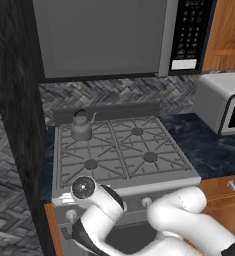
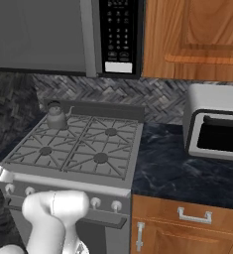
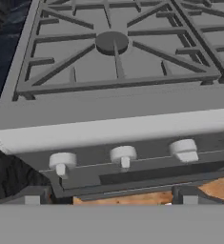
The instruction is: Turn on the rear left burner of the stove.
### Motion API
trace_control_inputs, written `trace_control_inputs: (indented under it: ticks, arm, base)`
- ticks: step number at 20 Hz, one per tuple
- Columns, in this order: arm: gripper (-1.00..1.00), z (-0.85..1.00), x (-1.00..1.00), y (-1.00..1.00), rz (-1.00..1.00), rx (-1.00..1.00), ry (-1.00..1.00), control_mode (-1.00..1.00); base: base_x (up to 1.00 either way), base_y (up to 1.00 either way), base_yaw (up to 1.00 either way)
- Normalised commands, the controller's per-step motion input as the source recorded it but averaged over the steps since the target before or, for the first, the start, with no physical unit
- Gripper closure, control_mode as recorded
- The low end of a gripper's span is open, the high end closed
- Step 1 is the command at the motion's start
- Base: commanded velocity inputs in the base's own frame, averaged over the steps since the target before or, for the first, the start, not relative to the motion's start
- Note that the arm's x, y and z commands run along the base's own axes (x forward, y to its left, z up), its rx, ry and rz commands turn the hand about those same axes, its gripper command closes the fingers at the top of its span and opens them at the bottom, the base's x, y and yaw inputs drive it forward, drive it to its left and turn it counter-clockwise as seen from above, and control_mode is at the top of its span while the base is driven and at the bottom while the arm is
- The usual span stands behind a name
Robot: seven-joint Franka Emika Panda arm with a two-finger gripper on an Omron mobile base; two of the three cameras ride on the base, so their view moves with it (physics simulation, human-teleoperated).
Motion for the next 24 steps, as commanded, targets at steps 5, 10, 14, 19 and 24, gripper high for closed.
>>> trace_control_inputs:
  ticks: [5, 10, 14, 19, 24]
  arm:
    - [-1.0, -0.88, -0.2, 0.01, 0.0, 0.02, -0.27, -1.0]
    - [-1.0, -0.66, -0.06, 0.0, 0.0, -0.01, -0.24, -1.0]
    - [-1.0, -0.63, 0.0, 0.0, 0.0, 0.0, -0.29, -1.0]
    - [-1.0, -0.3, 0.0, 0.0, 0.0, 0.0, -0.23, -1.0]
    - [-1.0, -0.01, 0.06, 0.13, 0.0, 0.0, -0.06, -1.0]
  base:
    - [0.0, 0.0, 0.0]
    - [0.0, 0.0, 0.0]
    - [0.0, 0.0, 0.0]
    - [0.0, 0.0, 0.0]
    - [0.0, 0.0, 0.0]
